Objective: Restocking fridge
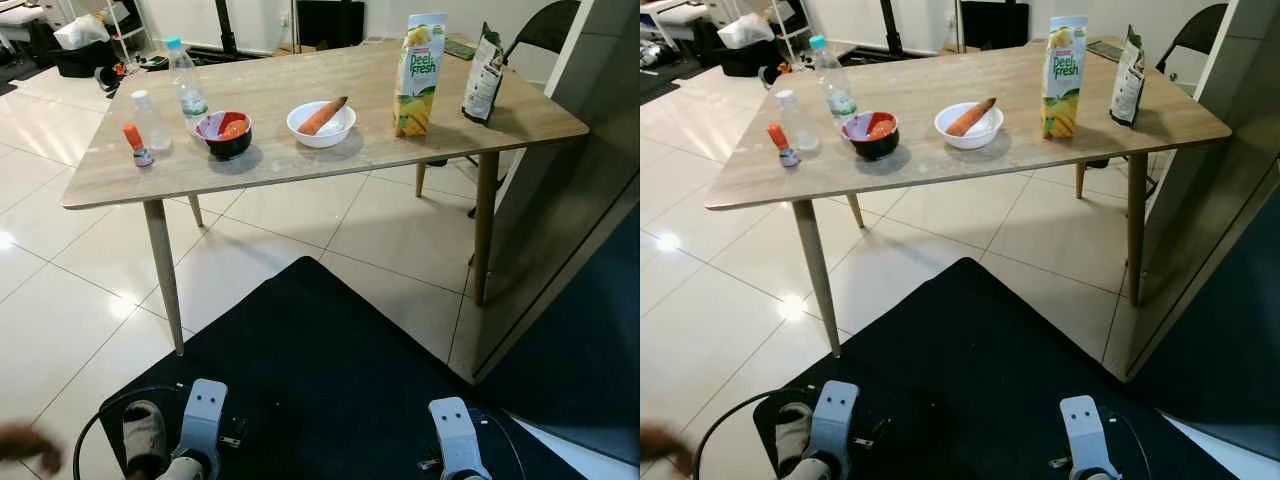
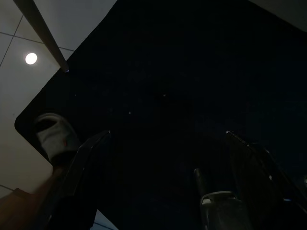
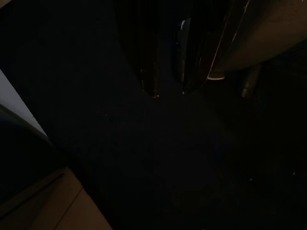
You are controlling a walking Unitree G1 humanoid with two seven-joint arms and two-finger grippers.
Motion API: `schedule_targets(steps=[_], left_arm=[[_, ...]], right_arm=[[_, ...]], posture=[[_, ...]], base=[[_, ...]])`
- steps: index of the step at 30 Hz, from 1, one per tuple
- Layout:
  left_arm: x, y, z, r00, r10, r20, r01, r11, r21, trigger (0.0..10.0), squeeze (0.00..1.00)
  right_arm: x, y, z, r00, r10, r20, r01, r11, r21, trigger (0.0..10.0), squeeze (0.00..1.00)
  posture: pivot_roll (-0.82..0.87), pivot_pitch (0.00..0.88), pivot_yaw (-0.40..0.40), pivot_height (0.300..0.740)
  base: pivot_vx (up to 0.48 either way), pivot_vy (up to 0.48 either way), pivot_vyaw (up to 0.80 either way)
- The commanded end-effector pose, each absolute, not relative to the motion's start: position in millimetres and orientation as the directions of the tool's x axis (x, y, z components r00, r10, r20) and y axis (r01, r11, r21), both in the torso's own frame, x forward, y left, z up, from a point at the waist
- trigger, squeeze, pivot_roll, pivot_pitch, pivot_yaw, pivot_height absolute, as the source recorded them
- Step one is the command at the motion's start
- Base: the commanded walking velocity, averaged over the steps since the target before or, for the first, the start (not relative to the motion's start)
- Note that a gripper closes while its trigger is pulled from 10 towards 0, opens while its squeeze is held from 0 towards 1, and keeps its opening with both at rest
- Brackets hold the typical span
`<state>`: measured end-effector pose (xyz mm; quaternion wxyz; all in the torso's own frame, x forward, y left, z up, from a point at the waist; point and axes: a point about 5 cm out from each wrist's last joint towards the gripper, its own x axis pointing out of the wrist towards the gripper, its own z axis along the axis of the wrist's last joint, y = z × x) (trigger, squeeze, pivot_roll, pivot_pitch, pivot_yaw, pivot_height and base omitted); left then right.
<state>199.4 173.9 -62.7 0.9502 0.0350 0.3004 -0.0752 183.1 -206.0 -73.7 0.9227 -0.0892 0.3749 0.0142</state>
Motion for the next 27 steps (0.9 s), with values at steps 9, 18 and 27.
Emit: schedule_targets(steps=[9, 18, 27], left_arm=[[196, 175, -66, 0.792, -0.097, -0.602, 0.145, 0.989, 0.031, 10.0, 0.0], [199, 179, -65, 0.786, -0.088, -0.612, 0.134, 0.991, 0.03, 10.0, 0.0], [196, 182, -67, 0.78, -0.055, -0.624, 0.079, 0.997, 0.012, 10.0, 0.0]], right_arm=[[176, -208, -79, 0.676, -0.064, -0.734, -0.08, 0.984, -0.16, 10.0, 0.0], [193, -199, -69, 0.745, -0.001, -0.667, -0.078, 0.993, -0.089, 10.0, 0.0], [192, -186, -74, 0.701, 0.036, -0.712, -0.117, 0.991, -0.065, 10.0, 0.0]], posture=[[-0.2, 0.082, 0.043, 0.714], [-0.19, 0.066, 0.029, 0.714], [-0.17, 0.07, 0.019, 0.714]], base=[[0.0, 0.0, 0.0], [0.0, 0.0, 0.0], [0.0, 0.0, 0.0]])
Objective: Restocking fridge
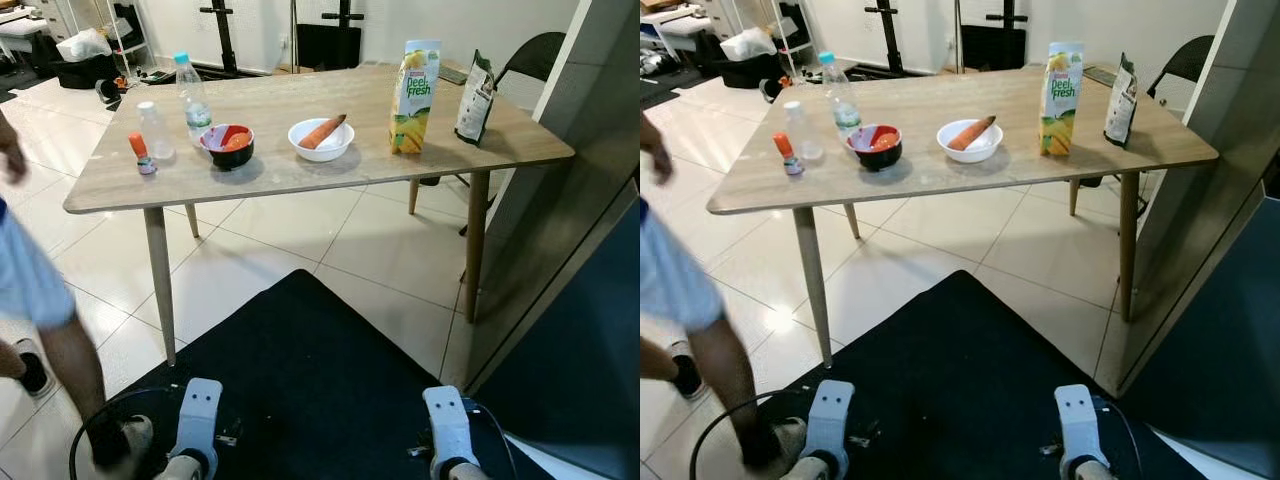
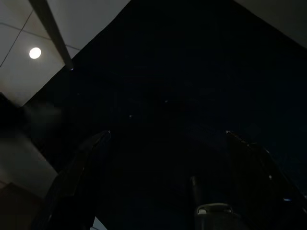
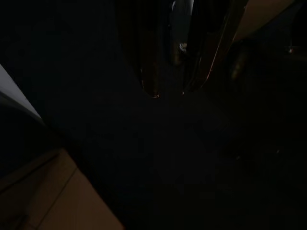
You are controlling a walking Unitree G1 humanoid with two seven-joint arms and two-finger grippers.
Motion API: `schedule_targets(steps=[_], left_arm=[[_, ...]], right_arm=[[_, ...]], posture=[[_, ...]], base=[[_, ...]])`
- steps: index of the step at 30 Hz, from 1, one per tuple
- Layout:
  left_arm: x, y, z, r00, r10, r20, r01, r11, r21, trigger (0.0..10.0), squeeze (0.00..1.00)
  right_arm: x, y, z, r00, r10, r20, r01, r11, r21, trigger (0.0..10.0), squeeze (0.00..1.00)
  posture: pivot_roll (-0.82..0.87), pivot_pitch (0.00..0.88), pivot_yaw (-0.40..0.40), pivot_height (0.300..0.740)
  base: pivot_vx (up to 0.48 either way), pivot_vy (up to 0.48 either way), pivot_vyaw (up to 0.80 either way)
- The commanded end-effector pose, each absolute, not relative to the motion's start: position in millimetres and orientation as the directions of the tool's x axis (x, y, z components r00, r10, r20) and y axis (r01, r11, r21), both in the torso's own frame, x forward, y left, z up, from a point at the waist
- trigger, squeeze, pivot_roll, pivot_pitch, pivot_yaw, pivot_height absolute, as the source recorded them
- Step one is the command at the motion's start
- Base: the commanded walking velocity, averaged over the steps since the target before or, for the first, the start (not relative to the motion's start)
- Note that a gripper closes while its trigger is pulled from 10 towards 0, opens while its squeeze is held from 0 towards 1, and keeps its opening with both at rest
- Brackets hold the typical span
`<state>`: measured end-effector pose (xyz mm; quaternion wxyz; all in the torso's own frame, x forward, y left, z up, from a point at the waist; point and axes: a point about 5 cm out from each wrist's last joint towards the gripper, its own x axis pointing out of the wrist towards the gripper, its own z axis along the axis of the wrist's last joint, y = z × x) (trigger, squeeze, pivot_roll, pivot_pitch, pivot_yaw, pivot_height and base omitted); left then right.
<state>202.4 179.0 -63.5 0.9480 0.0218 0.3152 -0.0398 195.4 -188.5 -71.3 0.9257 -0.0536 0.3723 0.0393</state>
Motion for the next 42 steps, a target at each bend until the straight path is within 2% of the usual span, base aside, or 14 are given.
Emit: schedule_targets(steps=[1, 14, 28, 36, 42], left_arm=[[196, 182, -68, 0.776, -0.056, -0.628, 0.078, 0.997, 0.008, 10.0, 0.0], [187, 183, -74, 0.745, -0.052, -0.666, 0.058, 0.998, -0.013, 10.0, 0.0], [175, 169, -81, 0.721, -0.081, -0.688, 0.075, 0.996, -0.039, 10.0, 0.0], [176, 180, -80, 0.72, -0.07, -0.69, 0.068, 0.997, -0.03, 10.0, 0.0], [180, 185, -78, 0.725, -0.069, -0.685, 0.068, 0.997, -0.028, 10.0, 0.0]], right_arm=[[193, -185, -74, 0.701, 0.038, -0.713, -0.116, 0.991, -0.061, 10.0, 0.0], [191, -183, -76, 0.686, 0.043, -0.726, -0.137, 0.988, -0.071, 10.0, 0.0], [190, -190, -76, 0.676, 0.017, -0.736, -0.125, 0.988, -0.092, 10.0, 0.0], [185, -192, -78, 0.67, 0.016, -0.742, -0.132, 0.986, -0.098, 10.0, 0.0], [183, -196, -78, 0.666, 0.008, -0.746, -0.131, 0.986, -0.106, 10.0, 0.0]], posture=[[-0.17, 0.07, 0.019, 0.714], [-0.17, 0.071, 0.024, 0.714], [-0.16, 0.076, 0.028, 0.714], [-0.16, 0.079, 0.024, 0.714], [-0.16, 0.084, 0.022, 0.714]], base=[[0.0, 0.0, 0.0], [0.0, 0.0, 0.0], [0.0, 0.0, 0.0], [0.0, 0.0, 0.0], [0.269, 0.0, 0.0]])
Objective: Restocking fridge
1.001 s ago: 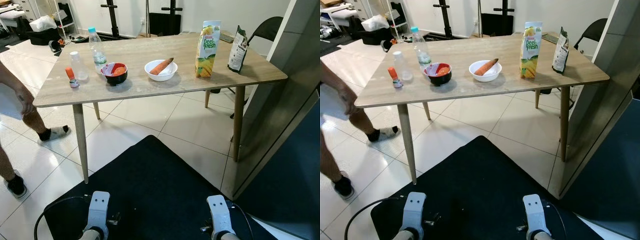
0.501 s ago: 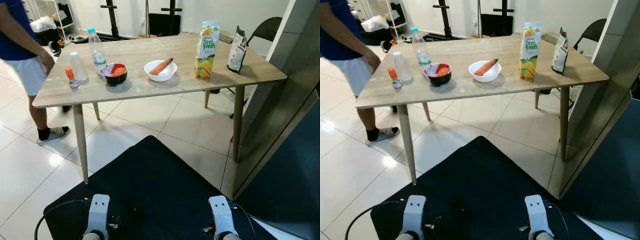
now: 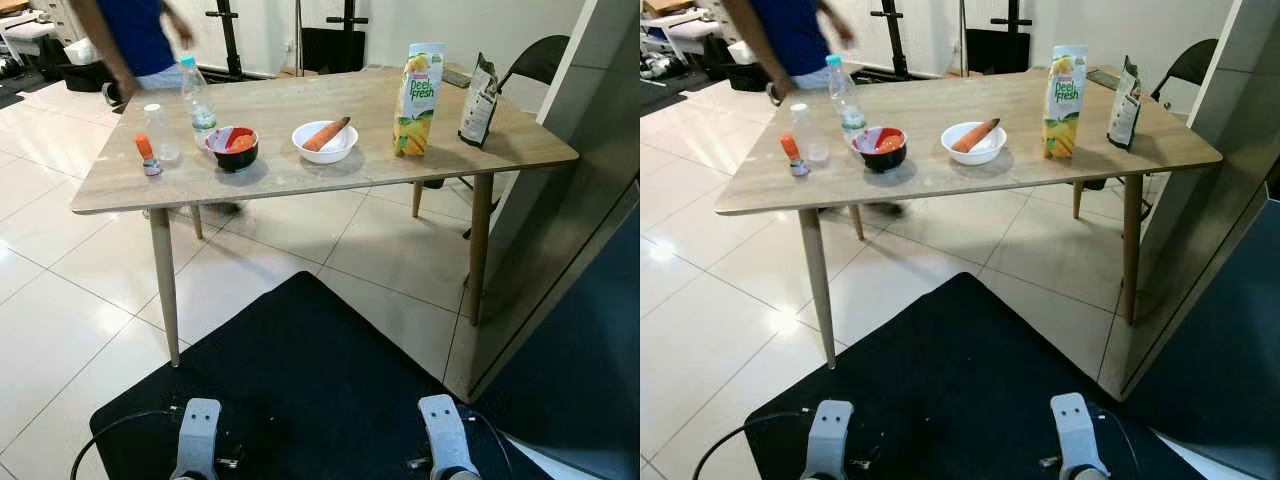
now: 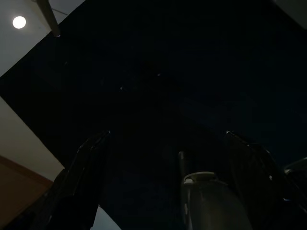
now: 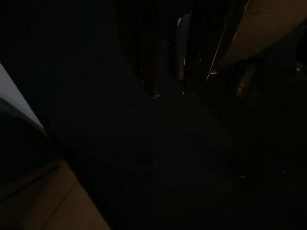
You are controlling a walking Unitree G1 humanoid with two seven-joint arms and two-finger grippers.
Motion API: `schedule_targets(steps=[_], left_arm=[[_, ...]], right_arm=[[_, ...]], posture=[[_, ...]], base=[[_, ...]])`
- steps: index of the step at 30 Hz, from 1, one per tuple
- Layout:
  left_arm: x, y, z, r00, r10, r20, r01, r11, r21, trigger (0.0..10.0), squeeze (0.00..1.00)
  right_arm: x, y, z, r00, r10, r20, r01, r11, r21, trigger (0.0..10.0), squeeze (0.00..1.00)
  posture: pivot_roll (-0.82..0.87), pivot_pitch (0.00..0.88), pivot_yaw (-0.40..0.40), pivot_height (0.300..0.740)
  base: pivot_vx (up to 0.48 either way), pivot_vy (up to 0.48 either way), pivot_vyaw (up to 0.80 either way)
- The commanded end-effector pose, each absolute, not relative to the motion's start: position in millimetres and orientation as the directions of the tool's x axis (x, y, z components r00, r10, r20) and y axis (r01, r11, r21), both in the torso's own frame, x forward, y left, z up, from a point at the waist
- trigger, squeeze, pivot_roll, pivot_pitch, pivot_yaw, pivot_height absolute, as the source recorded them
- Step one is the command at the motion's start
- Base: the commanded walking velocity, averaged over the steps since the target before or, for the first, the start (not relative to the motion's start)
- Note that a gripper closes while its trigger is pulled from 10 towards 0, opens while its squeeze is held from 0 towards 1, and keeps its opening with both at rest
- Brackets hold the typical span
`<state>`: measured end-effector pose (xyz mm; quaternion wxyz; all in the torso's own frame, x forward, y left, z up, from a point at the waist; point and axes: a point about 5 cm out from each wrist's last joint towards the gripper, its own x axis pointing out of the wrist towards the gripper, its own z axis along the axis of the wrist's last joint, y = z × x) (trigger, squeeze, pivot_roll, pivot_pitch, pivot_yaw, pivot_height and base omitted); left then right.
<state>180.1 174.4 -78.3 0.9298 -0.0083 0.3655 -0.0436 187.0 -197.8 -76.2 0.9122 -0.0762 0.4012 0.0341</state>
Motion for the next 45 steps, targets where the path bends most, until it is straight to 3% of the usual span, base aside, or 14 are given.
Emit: schedule_targets(steps=[1, 36, 45], left_arm=[[180, 185, -78, 0.725, -0.069, -0.685, 0.068, 0.997, -0.028, 10.0, 0.0], [176, 189, -79, 0.706, -0.076, -0.704, 0.083, 0.996, -0.025, 10.0, 0.0], [176, 188, -80, 0.702, -0.081, -0.707, 0.095, 0.995, -0.02, 10.0, 0.0]], right_arm=[[183, -196, -78, 0.666, 0.008, -0.746, -0.131, 0.986, -0.106, 10.0, 0.0], [176, -195, -83, 0.634, -0.001, -0.773, -0.133, 0.985, -0.11, 10.0, 0.0], [170, -200, -85, 0.621, -0.011, -0.783, -0.127, 0.985, -0.115, 10.0, 0.0]], posture=[[-0.16, 0.084, 0.022, 0.714], [-0.16, 0.091, 0.027, 0.714], [-0.16, 0.091, 0.027, 0.714]], base=[[0.307, 0.0, 0.0], [0.366, 0.0, 0.0], [0.365, 0.0, -0.51]])
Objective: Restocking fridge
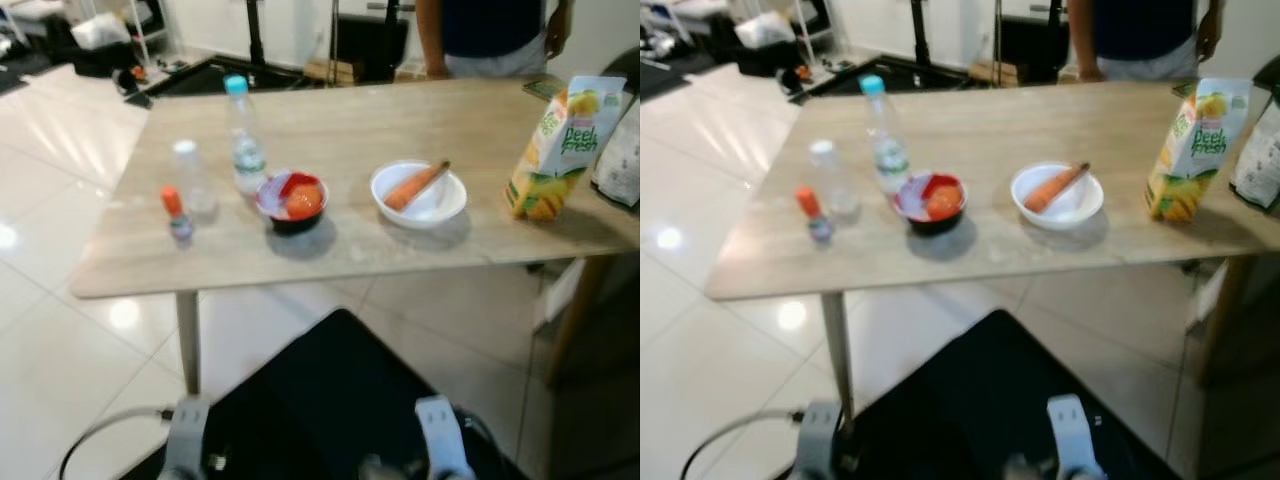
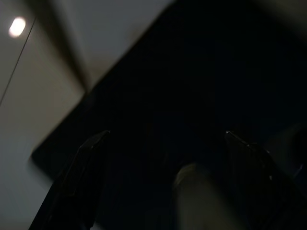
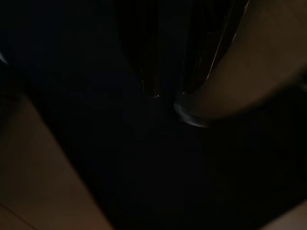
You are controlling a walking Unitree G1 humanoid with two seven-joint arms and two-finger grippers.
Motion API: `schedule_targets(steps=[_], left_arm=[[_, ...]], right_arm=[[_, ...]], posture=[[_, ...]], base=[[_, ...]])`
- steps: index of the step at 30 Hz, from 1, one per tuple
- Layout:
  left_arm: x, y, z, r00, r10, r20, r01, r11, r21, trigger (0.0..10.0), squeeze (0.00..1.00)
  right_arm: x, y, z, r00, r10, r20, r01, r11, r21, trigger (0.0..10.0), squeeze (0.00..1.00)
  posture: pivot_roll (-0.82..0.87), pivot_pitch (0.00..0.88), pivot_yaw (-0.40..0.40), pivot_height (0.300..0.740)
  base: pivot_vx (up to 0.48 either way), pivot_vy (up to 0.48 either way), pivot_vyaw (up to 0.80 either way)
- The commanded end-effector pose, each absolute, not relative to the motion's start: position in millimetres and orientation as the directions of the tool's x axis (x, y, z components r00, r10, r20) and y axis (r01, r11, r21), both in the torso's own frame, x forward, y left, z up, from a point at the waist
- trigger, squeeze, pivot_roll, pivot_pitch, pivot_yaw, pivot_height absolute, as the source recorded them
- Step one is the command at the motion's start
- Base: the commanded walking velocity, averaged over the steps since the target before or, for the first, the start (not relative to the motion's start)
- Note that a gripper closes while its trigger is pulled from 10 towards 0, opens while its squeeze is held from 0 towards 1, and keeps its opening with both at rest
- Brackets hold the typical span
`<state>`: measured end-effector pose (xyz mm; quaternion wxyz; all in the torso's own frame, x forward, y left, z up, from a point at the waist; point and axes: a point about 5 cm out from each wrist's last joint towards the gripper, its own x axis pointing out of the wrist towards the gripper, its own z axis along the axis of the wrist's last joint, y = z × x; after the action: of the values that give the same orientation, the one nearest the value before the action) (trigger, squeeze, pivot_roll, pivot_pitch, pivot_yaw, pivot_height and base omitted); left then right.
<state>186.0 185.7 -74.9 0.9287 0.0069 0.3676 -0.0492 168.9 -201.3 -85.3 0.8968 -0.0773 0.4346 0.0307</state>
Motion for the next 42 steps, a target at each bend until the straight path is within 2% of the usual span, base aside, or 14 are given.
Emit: schedule_targets(steps=[1, 16, 18, 20, 27, 33, 37, 42], left_arm=[[176, 188, -79, 0.707, -0.082, -0.703, 0.093, 0.995, -0.023, 10.0, 0.0], [175, 189, -80, 0.711, -0.075, -0.699, 0.102, 0.995, -0.003, 10.0, 0.0], [175, 191, -79, 0.716, -0.07, -0.695, 0.103, 0.995, 0.007, 10.0, 0.0], [175, 192, -79, 0.717, -0.069, -0.694, 0.103, 0.995, 0.008, 10.0, 0.0], [175, 195, -78, 0.722, -0.061, -0.689, 0.109, 0.994, 0.026, 10.0, 0.0], [175, 196, -78, 0.729, -0.045, -0.683, 0.093, 0.995, 0.033, 10.0, 0.0], [174, 196, -77, 0.743, -0.031, -0.669, 0.061, 0.998, 0.022, 10.0, 0.0], [175, 199, -74, 0.772, -0.04, -0.634, 0.07, 0.997, 0.023, 10.0, 0.0]], right_arm=[[169, -201, -85, 0.618, -0.016, -0.786, -0.121, 0.986, -0.115, 10.0, 0.0], [172, -196, -85, 0.623, -0.011, -0.782, -0.106, 0.989, -0.099, 10.0, 0.0], [174, -192, -84, 0.644, 0.047, -0.764, -0.092, 0.996, -0.017, 10.0, 0.0], [175, -191, -83, 0.656, 0.059, -0.752, -0.082, 0.997, 0.007, 10.0, 0.0], [173, -196, -84, 0.639, 0.023, -0.769, -0.09, 0.995, -0.045, 10.0, 0.0], [171, -203, -83, 0.644, 0.021, -0.764, -0.084, 0.995, -0.044, 10.0, 0.0], [176, -203, -80, 0.659, 0.025, -0.751, -0.062, 0.998, -0.021, 10.0, 0.0], [201, -199, -62, 0.762, 0.171, -0.624, -0.155, 0.985, 0.081, 10.0, 0.0]], posture=[[-0.16, 0.092, 0.028, 0.714], [-0.16, 0.086, 0.038, 0.714], [-0.16, 0.086, 0.041, 0.714], [-0.16, 0.086, 0.041, 0.714], [-0.17, 0.075, 0.052, 0.739], [-0.16, 0.064, 0.049, 0.74], [-0.16, 0.062, 0.053, 0.74], [-0.16, 0.063, 0.057, 0.74]], base=[[0.0, 0.0, 0.0], [0.0, 0.0, 0.0], [0.0, 0.0, 0.0], [0.0, 0.0, 0.0], [0.0, 0.0, 0.0], [0.0, 0.0, 0.0], [0.0, 0.0, 0.0], [0.0, 0.0, 0.0]])
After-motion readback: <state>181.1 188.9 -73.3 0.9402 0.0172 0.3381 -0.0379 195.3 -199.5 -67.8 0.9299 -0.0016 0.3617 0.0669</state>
